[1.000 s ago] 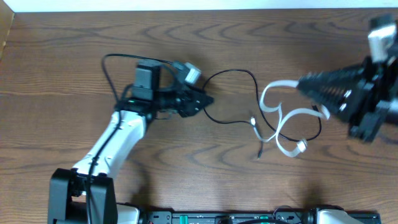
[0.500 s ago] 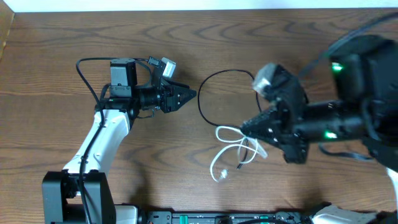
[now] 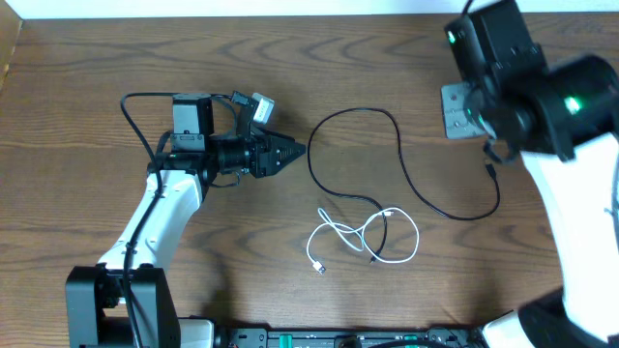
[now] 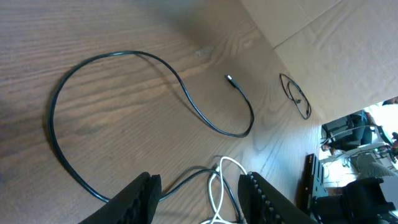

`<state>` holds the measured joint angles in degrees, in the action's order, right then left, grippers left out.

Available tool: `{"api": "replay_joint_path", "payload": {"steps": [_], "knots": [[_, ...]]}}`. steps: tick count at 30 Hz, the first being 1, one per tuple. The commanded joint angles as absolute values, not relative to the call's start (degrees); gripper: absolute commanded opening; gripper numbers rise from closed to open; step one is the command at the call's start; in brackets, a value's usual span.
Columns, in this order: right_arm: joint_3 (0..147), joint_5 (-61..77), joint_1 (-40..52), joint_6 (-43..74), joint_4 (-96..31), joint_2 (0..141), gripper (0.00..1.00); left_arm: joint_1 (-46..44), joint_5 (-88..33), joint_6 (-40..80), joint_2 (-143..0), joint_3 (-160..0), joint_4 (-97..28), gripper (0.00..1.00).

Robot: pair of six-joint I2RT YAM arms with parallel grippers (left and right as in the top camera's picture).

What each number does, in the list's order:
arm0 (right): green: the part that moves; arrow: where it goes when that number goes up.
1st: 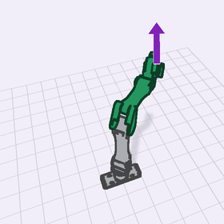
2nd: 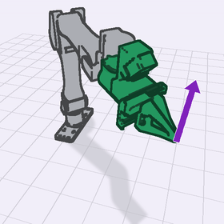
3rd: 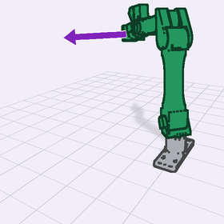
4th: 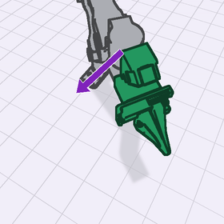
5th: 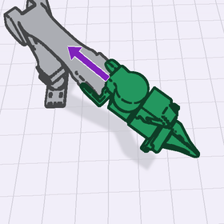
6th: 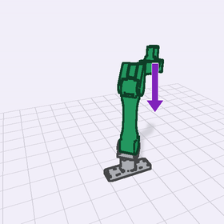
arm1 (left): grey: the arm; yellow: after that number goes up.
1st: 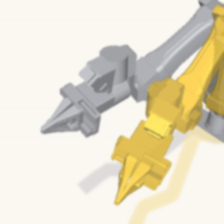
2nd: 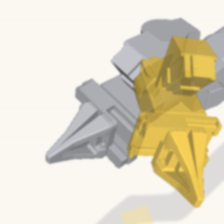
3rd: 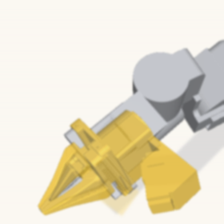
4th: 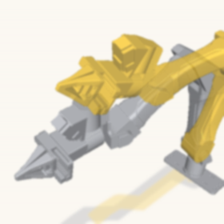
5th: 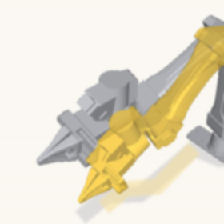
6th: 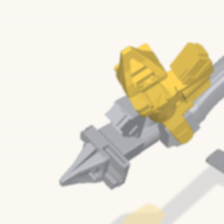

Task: Untangle cables
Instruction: 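Lower the white cable onto the table and open the right gripper, then lower the right gripper onto the tangled white cable and grasp it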

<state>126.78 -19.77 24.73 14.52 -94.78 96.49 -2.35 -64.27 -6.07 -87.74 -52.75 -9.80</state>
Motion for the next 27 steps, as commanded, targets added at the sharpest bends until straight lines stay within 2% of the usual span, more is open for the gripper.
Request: {"api": "replay_joint_path", "payload": {"steps": [1, 4, 5, 8, 9, 10, 16, 23, 27], "knots": [[127.0, -11.0, 23.9, 12.0, -95.1, 99.8, 0.01, -2.3, -65.3, -7.1, -87.2, -52.7, -10.2, 0.46], [127.0, -5.8, 24.1, 11.5, -96.6, 102.6, 0.02, -2.3, -65.3, -7.0, -87.2, -52.7, -10.2, 0.46], [127.0, -5.1, 24.4, 11.5, -97.3, 103.4, 0.08, -2.3, -65.4, -7.0, -87.2, -52.7, -10.3, 0.46], [124.9, -2.9, 25.0, 10.9, -96.6, 104.4, 0.26, -2.3, -65.4, -7.0, -87.2, -52.7, -10.3, 0.46], [123.3, -2.8, 25.4, 9.2, -96.1, 104.4, 0.42, -2.3, -65.3, -7.0, -87.2, -52.7, -10.3, 0.46], [122.3, -2.8, 25.6, 8.3, -96.0, 104.4, 0.54, -2.3, -65.3, -7.0, -87.2, -52.7, -10.5, 0.46], [111.7, -2.5, 25.7, 5.5, -91.7, 102.7, 0.61, -2.3, -65.3, -7.1, -87.2, -52.7, -11.4, 0.45], [91.4, 4.5, 26.2, 5.3, -73.6, 92.0, 0.64, -2.3, -65.4, -7.1, -87.2, -52.7, -12.0, 0.45], [81.2, 4.5, 27.9, 9.8, -65.3, 86.8, 0.67, -2.3, -65.4, -7.5, -87.2, -52.7, -12.0, 0.45]]}}
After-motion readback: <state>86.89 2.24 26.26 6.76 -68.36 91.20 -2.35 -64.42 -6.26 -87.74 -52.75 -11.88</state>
